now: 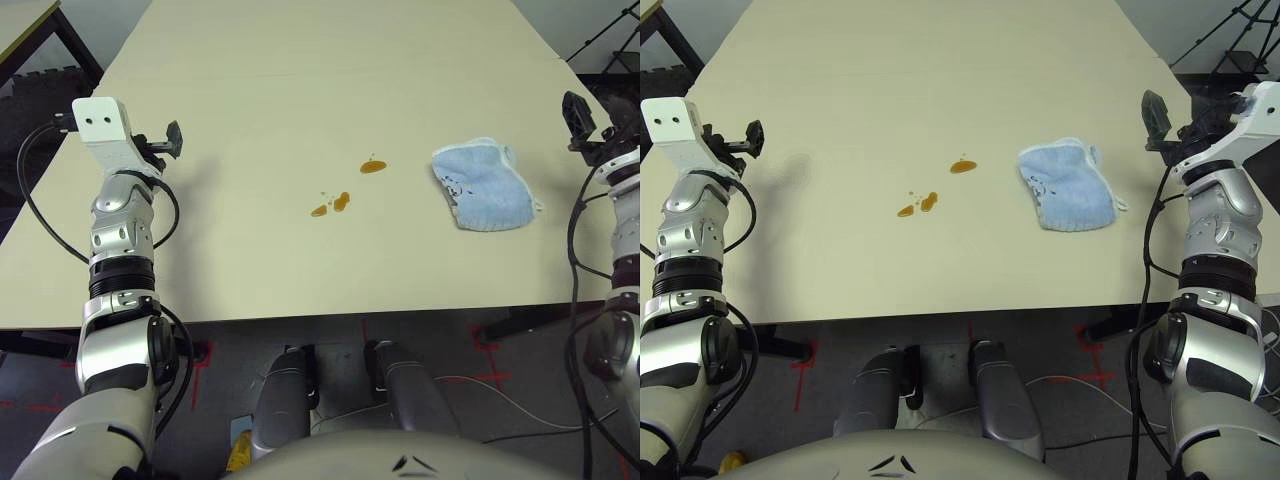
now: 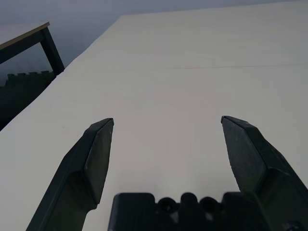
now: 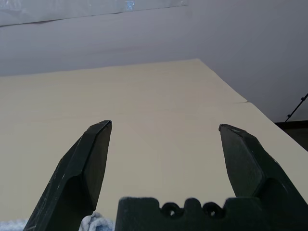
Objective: Wipe the water off the table with a rag.
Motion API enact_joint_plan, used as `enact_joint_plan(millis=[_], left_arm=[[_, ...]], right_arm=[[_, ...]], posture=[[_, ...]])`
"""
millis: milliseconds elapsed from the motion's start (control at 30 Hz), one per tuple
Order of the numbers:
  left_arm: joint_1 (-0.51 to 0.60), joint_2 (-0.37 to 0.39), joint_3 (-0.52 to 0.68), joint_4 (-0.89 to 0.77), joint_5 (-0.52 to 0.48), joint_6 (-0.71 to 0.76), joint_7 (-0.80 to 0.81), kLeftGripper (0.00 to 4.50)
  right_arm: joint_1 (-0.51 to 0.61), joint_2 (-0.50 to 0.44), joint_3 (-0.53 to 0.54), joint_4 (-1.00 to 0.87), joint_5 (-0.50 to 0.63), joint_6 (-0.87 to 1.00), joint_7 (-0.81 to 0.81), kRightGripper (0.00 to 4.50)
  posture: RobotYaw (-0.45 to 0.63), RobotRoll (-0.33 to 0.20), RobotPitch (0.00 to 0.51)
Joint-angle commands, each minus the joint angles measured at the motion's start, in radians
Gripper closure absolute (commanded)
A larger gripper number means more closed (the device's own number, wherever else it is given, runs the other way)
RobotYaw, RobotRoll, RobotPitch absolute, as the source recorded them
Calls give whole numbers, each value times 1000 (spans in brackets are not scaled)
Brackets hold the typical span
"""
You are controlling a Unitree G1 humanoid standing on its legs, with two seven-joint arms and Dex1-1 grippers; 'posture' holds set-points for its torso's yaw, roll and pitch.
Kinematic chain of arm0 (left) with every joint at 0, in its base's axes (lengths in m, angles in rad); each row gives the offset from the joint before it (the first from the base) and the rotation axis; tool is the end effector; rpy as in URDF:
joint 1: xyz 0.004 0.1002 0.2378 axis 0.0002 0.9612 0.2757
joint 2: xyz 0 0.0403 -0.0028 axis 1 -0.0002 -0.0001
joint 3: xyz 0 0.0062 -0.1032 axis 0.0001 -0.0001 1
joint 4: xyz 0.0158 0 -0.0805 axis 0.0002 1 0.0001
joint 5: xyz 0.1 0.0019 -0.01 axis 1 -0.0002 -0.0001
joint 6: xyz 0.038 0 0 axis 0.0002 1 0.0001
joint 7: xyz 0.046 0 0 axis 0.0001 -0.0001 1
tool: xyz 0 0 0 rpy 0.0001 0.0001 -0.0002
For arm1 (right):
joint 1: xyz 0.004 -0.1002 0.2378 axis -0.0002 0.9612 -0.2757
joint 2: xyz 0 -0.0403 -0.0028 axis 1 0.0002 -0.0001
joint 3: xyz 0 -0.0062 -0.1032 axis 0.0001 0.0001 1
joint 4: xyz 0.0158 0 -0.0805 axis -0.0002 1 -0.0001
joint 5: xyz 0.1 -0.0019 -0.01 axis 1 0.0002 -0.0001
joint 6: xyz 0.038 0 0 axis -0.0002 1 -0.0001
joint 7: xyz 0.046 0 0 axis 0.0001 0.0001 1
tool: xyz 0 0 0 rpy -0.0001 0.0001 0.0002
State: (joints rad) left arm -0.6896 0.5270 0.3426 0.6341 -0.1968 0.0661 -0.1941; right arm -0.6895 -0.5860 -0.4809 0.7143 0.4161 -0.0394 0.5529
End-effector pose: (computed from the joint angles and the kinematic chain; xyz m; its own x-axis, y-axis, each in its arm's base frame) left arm 0.3036 0.3005 0.1573 0.9741 0.1870 0.1268 -0.1948 0.9795 0.0521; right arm 0.2874 -0.3358 0.1623 0.9498 0.0152 0.3126 -0.0520 0.9926 0.1098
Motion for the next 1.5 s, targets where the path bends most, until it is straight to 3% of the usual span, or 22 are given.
enact_joint_plan(millis=[33,233,633,800,1267,1500], left_arm=[[-17,0,-4,5,-6,7,-10,0],[-91,8,-36,-10,-47,81,-154,0],[-124,99,-257,-238,-162,461,-714,0],[-127,153,-371,-269,-150,508,-916,0],[-157,113,-376,-237,-147,403,-1012,0],[-159,98,-372,-224,-144,362,-1016,0]], right_arm=[[-10,-11,8,21,-5,-6,3,51],[-18,-23,14,10,-7,16,6,51],[-34,-37,35,23,-17,42,9,51],[-40,-67,52,15,-27,113,7,51],[-55,-281,244,-86,-42,707,274,51],[-130,-298,335,-78,-53,860,379,51]], posture=[[-135,0,174],[-134,0,175],[-158,0,164],[-184,0,169],[-227,0,168],[-229,0,168]])
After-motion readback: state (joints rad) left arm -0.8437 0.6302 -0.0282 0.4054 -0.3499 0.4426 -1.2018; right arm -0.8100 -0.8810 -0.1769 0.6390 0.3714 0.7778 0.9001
